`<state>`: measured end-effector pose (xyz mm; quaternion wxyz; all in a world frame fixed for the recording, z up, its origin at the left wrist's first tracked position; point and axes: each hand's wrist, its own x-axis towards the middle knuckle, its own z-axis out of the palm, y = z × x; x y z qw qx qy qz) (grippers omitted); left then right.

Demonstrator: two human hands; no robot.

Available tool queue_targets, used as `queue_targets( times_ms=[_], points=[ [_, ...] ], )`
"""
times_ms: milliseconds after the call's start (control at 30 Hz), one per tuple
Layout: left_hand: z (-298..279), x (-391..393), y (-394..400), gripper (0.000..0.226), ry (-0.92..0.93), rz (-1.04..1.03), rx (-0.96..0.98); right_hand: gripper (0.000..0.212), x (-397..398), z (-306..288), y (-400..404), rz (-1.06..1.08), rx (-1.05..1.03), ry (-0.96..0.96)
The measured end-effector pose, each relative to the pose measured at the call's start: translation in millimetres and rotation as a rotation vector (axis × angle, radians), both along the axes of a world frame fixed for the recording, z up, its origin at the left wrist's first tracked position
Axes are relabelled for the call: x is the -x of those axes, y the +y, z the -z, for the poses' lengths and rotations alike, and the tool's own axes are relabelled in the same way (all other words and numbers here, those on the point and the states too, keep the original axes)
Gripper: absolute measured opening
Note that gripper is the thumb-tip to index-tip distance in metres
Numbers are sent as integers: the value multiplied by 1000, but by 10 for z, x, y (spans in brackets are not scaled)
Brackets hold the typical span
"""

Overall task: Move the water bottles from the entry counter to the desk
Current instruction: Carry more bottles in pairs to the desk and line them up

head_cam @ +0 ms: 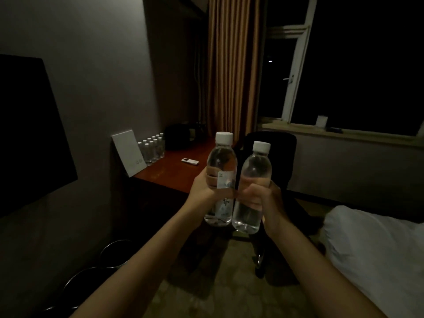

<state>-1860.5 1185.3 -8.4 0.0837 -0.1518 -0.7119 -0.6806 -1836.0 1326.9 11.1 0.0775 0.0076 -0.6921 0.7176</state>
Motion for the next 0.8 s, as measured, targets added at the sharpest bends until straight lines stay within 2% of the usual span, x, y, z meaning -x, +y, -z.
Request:
queue_targets(
  times_ms=[233, 467, 800],
  points=[
    [79, 1541, -191, 44, -25, -112, 12, 30, 1642, 181, -196, -58, 25, 2],
    [-35, 3112, -372, 53, -70, -133, 32, 26, 3418, 186, -346, -78, 141, -34],
    [147, 5193, -305, 47, -99, -206, 69, 24, 5612, 325, -321, -183, 163, -89]
  ],
)
